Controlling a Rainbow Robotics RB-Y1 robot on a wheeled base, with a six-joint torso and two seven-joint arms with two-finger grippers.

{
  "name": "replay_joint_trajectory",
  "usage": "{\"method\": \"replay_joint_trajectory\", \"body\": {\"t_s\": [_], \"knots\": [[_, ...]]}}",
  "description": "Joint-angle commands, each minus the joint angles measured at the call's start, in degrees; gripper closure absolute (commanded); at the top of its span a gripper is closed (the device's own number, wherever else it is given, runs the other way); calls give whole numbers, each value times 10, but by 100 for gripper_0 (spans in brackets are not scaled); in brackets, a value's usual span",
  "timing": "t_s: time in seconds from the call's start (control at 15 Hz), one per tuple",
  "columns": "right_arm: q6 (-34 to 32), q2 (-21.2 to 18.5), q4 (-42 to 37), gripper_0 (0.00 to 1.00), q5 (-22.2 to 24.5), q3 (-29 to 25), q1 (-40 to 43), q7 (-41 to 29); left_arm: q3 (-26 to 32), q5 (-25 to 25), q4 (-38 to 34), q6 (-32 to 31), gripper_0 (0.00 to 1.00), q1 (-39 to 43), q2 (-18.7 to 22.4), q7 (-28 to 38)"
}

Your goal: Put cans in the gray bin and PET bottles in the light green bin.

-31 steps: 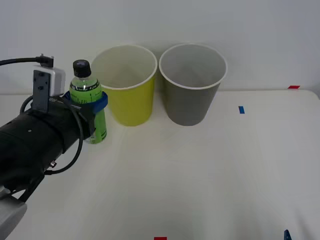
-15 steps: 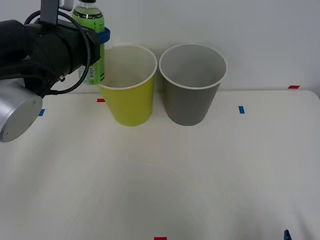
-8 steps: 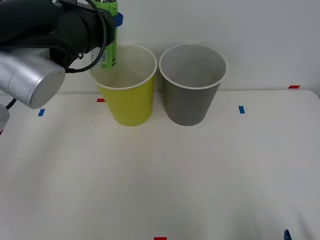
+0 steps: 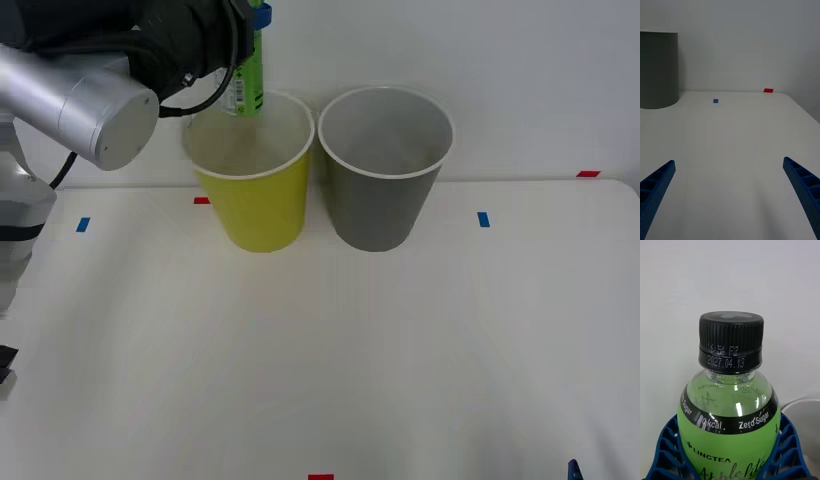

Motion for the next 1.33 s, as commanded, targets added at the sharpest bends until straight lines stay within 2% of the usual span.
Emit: {"method": "replay_joint_trajectory", "body": {"t_s": [0.07, 0.87, 0.93, 1.0, 1.07, 1.33], "knots": [[0, 0, 0, 0, 0, 0, 0, 0, -20, -34, 3, -6, 100, 0, -6, -3], [0, 0, 0, 0, 0, 0, 0, 0, -20, -43, 3, -7, 100, 0, -1, 6], [0, 0, 0, 0, 0, 0, 0, 0, -20, -43, 3, -7, 90, 0, 0, 8], [0, 0, 0, 0, 0, 0, 0, 0, -20, -44, 3, -8, 17, 0, 2, 10], [0, 0, 0, 0, 0, 0, 0, 0, -20, -45, 3, -7, 0, 1, 3, 12], [0, 0, 0, 0, 0, 0, 0, 0, -20, -44, 3, -7, 0, 2, 13, 22]]}}
